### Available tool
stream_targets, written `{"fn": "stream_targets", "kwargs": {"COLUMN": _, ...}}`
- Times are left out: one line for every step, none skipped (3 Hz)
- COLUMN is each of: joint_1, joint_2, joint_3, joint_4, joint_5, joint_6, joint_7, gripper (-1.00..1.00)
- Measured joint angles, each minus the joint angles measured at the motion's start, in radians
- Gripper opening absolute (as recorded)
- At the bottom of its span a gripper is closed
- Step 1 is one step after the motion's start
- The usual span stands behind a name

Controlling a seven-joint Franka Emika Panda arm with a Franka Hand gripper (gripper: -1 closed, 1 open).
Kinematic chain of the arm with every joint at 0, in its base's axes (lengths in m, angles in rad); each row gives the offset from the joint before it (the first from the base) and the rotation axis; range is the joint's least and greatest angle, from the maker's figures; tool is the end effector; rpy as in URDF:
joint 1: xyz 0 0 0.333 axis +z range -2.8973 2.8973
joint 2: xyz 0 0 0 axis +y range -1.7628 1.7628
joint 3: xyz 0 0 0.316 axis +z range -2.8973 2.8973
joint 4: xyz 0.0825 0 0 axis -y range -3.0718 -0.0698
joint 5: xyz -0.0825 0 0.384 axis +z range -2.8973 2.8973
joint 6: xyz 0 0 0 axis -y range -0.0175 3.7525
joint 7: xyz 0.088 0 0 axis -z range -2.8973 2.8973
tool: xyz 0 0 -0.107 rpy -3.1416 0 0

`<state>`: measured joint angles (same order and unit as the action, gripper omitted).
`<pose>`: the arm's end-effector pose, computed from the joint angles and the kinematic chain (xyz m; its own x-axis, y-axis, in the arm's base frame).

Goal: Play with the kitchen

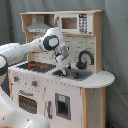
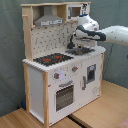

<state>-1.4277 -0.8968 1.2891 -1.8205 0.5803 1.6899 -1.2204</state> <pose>0.5265 0.1677 0.5375 0.5494 0.8132 -0.1921 0.8285 -0.5004 0.2514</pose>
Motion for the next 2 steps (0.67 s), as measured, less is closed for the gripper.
{"fn": "stream_targets", "kwargs": {"joint_1": 0.013, "joint_2": 0.0, "joint_3": 0.0, "joint_4": 0.083, "joint_5": 0.007, "joint_6": -0.031, "joint_7": 0.047, "gripper": 1.0}}
{"fn": "stream_targets", "kwargs": {"joint_1": 0.071, "joint_2": 0.0, "joint_3": -0.018, "joint_4": 0.084, "joint_5": 0.006, "joint_6": -0.081, "joint_7": 0.113, "gripper": 1.0}}
